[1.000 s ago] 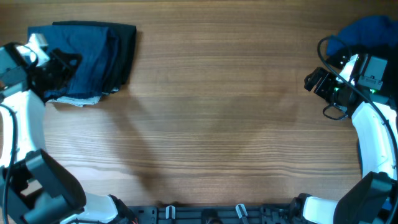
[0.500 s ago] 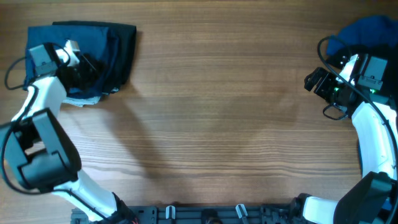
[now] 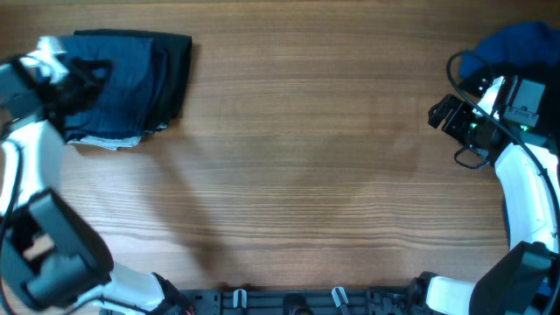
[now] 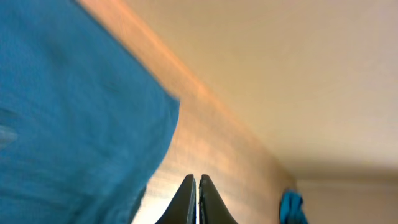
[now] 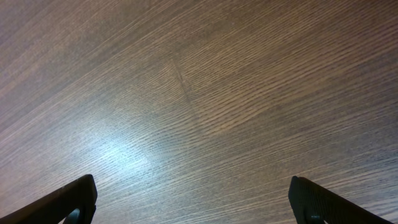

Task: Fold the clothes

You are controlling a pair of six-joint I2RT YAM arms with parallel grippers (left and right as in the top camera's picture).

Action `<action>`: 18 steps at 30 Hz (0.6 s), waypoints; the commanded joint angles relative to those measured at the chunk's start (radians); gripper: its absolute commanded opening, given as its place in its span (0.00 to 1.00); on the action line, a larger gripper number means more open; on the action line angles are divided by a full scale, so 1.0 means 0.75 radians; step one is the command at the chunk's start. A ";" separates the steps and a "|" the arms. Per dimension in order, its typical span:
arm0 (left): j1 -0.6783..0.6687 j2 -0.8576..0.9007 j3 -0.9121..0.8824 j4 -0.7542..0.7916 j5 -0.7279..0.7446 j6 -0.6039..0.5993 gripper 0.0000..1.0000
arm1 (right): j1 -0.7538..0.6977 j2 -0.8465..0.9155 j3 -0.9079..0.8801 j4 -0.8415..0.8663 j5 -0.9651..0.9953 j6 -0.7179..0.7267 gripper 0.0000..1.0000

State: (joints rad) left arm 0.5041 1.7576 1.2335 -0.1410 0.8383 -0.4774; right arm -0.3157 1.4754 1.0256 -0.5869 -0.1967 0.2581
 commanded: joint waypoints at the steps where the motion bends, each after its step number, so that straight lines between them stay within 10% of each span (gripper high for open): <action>1: 0.192 -0.074 0.009 -0.060 -0.030 -0.049 0.04 | 0.003 0.009 0.009 0.003 0.027 0.009 1.00; 18: 0.320 0.116 -0.031 -0.313 -0.607 -0.078 0.04 | 0.003 0.009 0.009 0.003 0.027 0.009 1.00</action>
State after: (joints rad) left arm 0.7456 1.8332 1.2209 -0.3752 0.4686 -0.5224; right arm -0.3157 1.4754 1.0256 -0.5869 -0.1967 0.2581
